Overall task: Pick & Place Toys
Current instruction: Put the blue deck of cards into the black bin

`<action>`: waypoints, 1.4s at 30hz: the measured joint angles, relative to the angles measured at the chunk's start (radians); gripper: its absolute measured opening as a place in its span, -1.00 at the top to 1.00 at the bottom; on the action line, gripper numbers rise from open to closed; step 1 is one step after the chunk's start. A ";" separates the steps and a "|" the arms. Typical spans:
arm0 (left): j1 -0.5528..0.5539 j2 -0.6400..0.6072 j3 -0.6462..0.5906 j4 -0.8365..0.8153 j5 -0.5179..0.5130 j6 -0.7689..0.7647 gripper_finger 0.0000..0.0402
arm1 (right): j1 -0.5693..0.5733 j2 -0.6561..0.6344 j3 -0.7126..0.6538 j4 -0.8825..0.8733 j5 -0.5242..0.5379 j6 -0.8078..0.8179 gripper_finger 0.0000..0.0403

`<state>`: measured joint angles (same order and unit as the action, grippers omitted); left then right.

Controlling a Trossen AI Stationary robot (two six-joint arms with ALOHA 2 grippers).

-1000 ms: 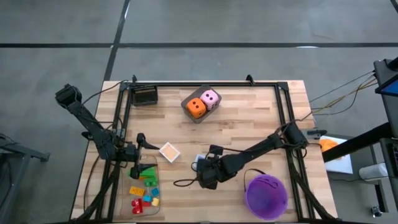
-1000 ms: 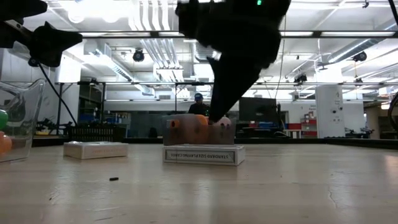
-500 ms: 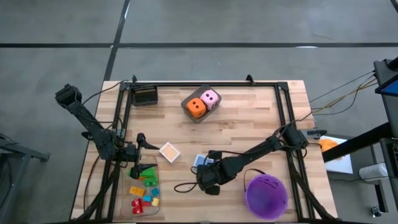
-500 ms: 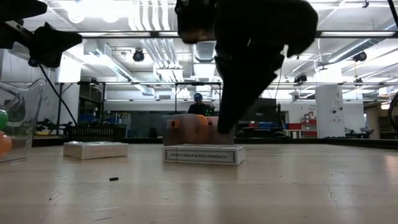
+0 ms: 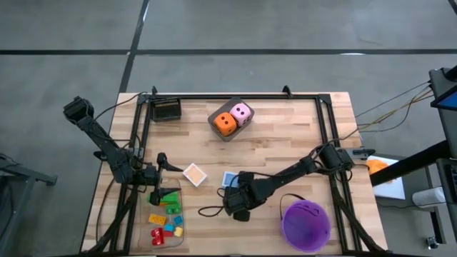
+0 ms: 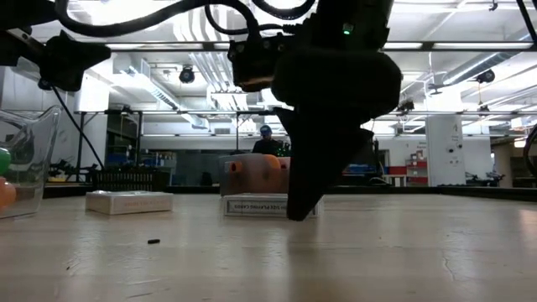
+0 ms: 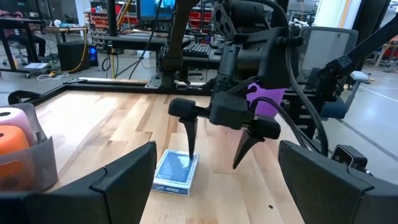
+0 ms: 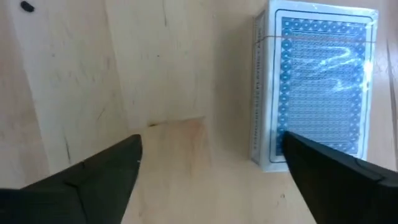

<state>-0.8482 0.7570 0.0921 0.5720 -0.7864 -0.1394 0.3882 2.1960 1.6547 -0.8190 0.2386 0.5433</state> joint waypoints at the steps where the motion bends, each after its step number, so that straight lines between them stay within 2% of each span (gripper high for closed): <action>1: 0.000 0.000 0.000 -0.001 0.000 0.000 -0.68 | 0.000 0.000 0.004 -0.002 0.000 0.007 -0.94; 8: 0.000 0.000 0.000 -0.004 0.000 0.000 -0.68 | 0.001 0.000 0.033 -0.062 0.041 0.030 -0.75; 16: 0.000 0.000 0.000 -0.004 0.000 0.000 -0.68 | -0.034 0.000 0.043 -0.108 0.080 -0.023 -0.96; 22: 0.000 0.000 0.000 -0.005 0.000 0.000 -0.68 | -0.107 0.015 0.043 -0.107 0.082 -0.105 -0.94; 24: 0.000 0.000 0.000 -0.005 0.000 0.000 -0.68 | -0.131 0.026 0.043 -0.106 0.066 -0.135 -0.94; 32: 0.000 0.000 0.000 -0.018 0.000 0.000 -0.68 | -0.202 0.098 0.050 -0.093 -0.145 -0.274 -0.93; 39: 0.000 0.000 0.000 -0.026 0.000 -0.003 -0.68 | -0.198 0.125 0.051 -0.083 -0.159 -0.324 -0.92; 42: 0.000 0.000 0.000 -0.027 0.000 -0.003 -0.68 | -0.185 0.123 0.058 -0.086 -0.149 -0.324 -0.79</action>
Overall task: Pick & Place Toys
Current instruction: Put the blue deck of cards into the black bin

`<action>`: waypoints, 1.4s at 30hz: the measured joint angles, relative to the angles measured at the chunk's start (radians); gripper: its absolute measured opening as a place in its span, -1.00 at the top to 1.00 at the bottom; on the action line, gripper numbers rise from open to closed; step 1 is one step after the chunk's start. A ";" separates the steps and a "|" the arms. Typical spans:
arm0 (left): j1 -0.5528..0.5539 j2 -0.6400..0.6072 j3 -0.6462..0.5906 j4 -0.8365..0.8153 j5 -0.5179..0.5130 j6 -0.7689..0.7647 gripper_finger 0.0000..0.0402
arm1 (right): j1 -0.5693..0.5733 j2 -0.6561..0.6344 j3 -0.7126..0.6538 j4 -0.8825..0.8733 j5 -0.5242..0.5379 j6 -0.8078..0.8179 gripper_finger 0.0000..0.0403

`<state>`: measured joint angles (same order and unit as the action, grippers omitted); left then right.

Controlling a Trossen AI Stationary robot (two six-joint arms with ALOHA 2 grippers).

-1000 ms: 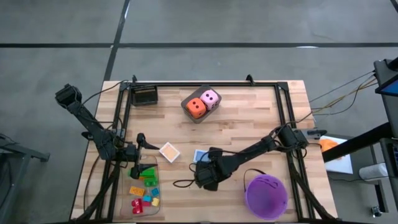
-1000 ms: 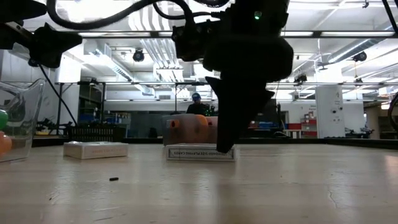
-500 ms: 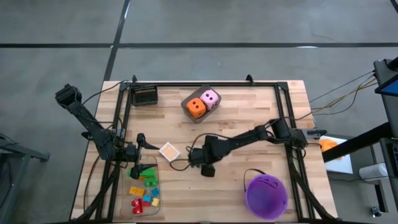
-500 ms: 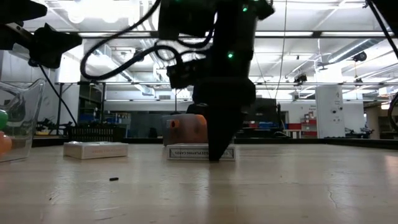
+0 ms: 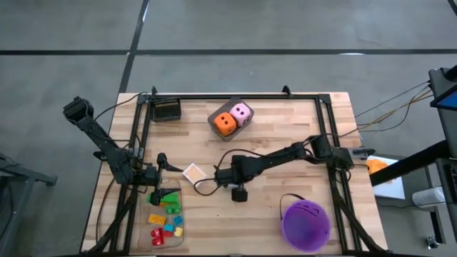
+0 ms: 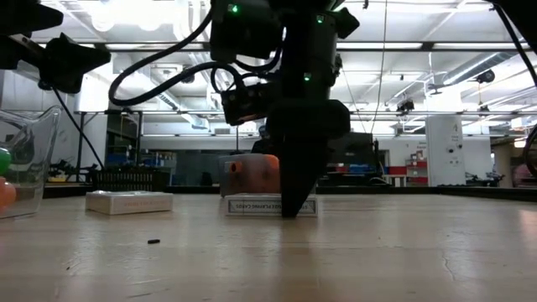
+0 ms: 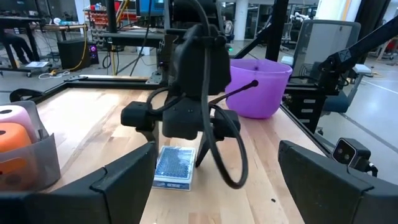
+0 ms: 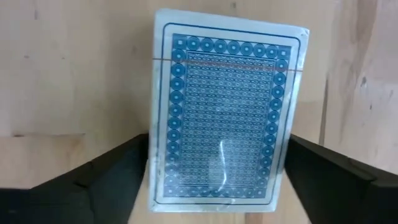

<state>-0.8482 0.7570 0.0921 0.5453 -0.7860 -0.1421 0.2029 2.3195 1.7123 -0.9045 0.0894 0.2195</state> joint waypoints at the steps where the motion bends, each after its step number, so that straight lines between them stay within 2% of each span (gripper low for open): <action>1: 0.000 0.000 0.000 0.000 0.000 0.000 -0.68 | 0.003 0.000 0.008 -0.004 0.000 0.001 -0.72; 4: 0.000 0.000 0.000 -0.001 0.000 0.000 -0.68 | 0.013 -0.001 0.031 -0.018 0.005 0.001 -0.45; 8: 0.000 0.000 0.000 -0.003 0.000 0.000 -0.68 | 0.025 -0.007 0.052 -0.029 0.045 0.011 -0.44; 13: 0.000 0.000 0.000 -0.004 0.000 -0.005 -0.68 | 0.055 -0.039 0.049 -0.011 0.182 0.021 -0.44; 19: 0.000 0.000 0.000 -0.004 0.000 -0.017 -0.68 | 0.084 -0.056 0.049 0.043 0.294 0.056 -0.44; 26: 0.029 0.000 0.000 0.002 -0.008 -0.143 -0.68 | 0.127 -0.062 0.053 0.048 0.521 0.073 -0.44; 30: 0.120 0.000 0.000 -0.001 -0.014 -0.298 -0.68 | 0.141 -0.063 0.068 0.047 0.648 0.078 -0.44; 33: 0.217 0.000 0.000 -0.017 0.037 -0.387 -0.68 | 0.148 -0.063 0.087 0.047 0.718 0.077 -0.44; 37: 0.377 0.000 0.000 -0.018 0.168 -0.453 -0.68 | 0.148 -0.064 0.113 0.044 0.800 0.064 -0.44; 42: 0.569 0.000 0.021 -0.019 0.383 -0.498 -0.68 | 0.147 -0.066 0.141 0.043 0.868 0.035 -0.44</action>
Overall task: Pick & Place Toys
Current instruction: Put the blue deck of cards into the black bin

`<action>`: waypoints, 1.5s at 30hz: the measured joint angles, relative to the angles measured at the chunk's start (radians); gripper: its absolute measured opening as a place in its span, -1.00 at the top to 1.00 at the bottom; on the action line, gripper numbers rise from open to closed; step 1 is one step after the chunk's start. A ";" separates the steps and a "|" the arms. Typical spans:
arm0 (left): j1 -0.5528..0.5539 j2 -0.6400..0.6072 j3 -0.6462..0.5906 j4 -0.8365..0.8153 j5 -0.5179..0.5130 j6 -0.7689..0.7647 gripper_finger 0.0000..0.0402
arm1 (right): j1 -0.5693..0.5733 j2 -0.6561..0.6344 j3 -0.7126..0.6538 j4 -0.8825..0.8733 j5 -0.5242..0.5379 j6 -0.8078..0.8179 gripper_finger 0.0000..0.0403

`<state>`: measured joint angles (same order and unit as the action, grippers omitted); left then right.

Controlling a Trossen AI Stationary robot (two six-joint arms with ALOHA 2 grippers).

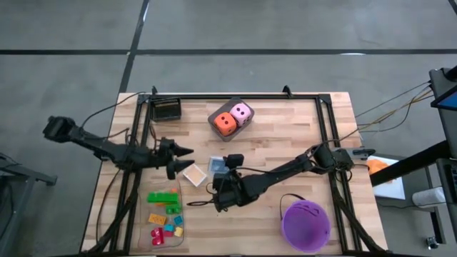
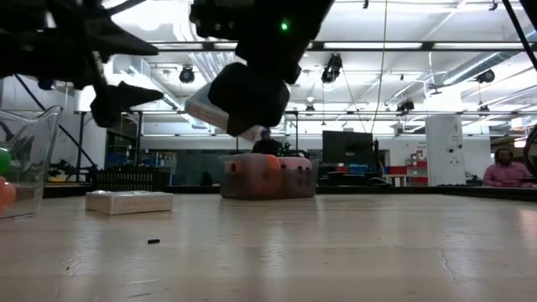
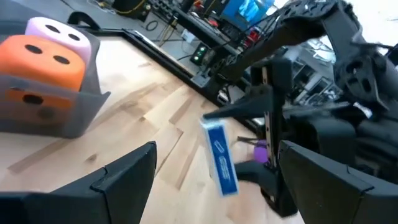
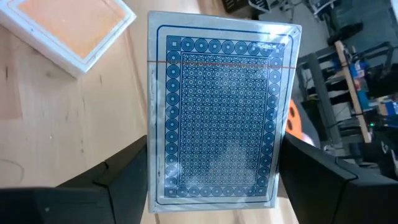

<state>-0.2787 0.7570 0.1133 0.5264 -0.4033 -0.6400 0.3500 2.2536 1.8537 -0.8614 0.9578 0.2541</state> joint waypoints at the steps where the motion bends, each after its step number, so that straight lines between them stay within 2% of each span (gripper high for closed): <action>1: 0.030 0.000 0.006 0.000 0.036 -0.004 -0.68 | 0.001 0.000 0.005 -0.003 0.007 -0.003 -0.44; 3: 0.078 0.001 0.020 -0.004 0.090 -0.015 -0.68 | 0.001 0.000 0.013 -0.006 0.017 -0.009 -0.44; 7: 0.109 0.049 0.053 -0.030 0.126 -0.016 -0.68 | -0.001 0.000 0.021 -0.008 0.038 -0.019 -0.44; 19: 0.108 0.438 0.275 -0.030 0.183 0.009 -0.68 | -0.010 -0.001 0.022 -0.007 0.048 -0.023 -0.44; 27: 0.111 0.576 0.339 -0.034 0.186 0.015 -0.65 | -0.009 -0.001 0.022 -0.007 0.058 -0.025 -0.44; 32: 0.111 0.554 0.339 -0.051 0.186 0.031 -0.35 | -0.009 -0.001 0.022 -0.007 0.061 -0.026 -0.44; 36: 0.111 0.539 0.338 -0.082 0.183 0.055 0.09 | -0.009 -0.002 0.022 -0.007 0.061 -0.026 -0.44; 40: 0.111 0.538 0.338 -0.083 0.180 0.064 0.62 | -0.009 -0.001 0.022 -0.007 0.068 -0.034 -0.44; 41: 0.111 0.537 0.339 -0.083 0.180 0.063 0.70 | -0.009 -0.001 0.021 -0.011 0.079 -0.035 -0.44; 45: 0.111 0.534 0.339 -0.094 0.179 0.070 0.68 | -0.009 -0.001 0.021 -0.007 0.073 -0.036 -0.44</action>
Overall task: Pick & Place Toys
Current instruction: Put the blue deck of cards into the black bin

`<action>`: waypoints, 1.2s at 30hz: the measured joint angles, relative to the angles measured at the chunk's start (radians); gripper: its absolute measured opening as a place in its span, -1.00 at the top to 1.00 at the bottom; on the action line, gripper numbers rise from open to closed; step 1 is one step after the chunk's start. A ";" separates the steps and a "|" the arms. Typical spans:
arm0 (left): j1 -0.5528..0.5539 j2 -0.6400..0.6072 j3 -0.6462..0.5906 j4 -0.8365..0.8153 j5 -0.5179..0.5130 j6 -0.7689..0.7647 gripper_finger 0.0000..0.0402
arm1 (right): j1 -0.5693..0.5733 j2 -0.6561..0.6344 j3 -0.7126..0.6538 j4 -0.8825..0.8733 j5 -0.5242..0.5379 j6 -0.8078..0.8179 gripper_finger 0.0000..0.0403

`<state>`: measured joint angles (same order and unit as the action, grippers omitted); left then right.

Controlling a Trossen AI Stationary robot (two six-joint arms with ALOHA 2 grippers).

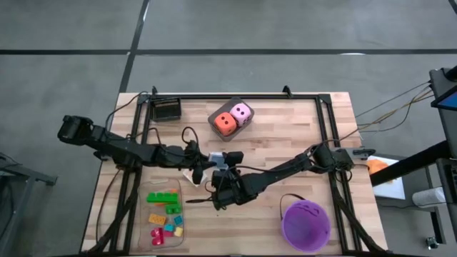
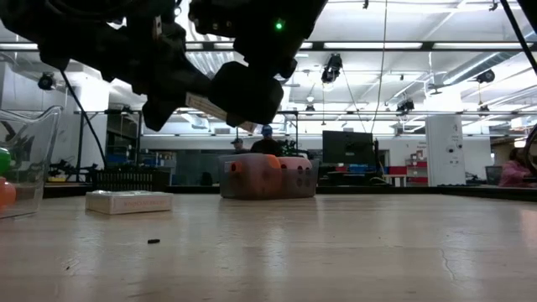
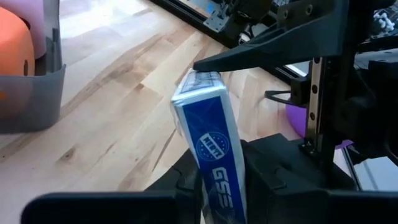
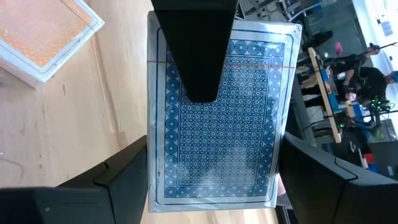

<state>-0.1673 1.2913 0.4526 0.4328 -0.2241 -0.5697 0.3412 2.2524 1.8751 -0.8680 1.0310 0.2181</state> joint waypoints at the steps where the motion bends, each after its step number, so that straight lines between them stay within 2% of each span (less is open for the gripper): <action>1: 0.000 -0.001 0.000 -0.002 0.000 0.006 0.68 | 0.001 0.000 0.000 0.001 0.000 0.000 -0.44; 4: 0.000 -0.013 0.001 -0.018 0.000 0.026 0.68 | 0.002 0.000 0.000 0.004 0.001 0.000 -0.45; 8: -0.002 -0.054 -0.002 -0.086 -0.003 0.101 0.68 | 0.010 0.000 0.000 0.011 0.008 0.022 -0.83; 10: -0.001 -0.087 -0.008 -0.137 -0.016 0.118 0.68 | 0.020 -0.001 0.001 0.002 0.026 0.022 -0.90; 19: 0.000 -0.331 -0.163 -0.120 -0.064 0.139 0.68 | 0.041 -0.003 -0.074 -0.005 0.029 0.022 -0.41; 25: 0.000 -0.540 -0.267 -0.116 -0.071 0.201 0.68 | 0.052 -0.013 -0.158 0.134 -0.009 -0.042 -0.29; 28: -0.001 -0.636 -0.309 -0.110 -0.068 0.251 0.68 | 0.054 -0.046 -0.197 0.307 -0.132 -0.148 -0.29; 34: -0.001 -0.775 -0.361 -0.140 -0.064 0.320 0.68 | 0.057 -0.122 -0.312 0.820 -0.675 -0.355 -0.29; 36: -0.001 -0.790 -0.362 -0.165 -0.064 0.329 0.68 | 0.056 -0.156 -0.384 1.016 -0.807 -0.398 -0.29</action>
<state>-0.1684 0.5013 0.0902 0.2677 -0.2878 -0.2411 0.3977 2.0960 1.4914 0.1482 0.2244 -0.1796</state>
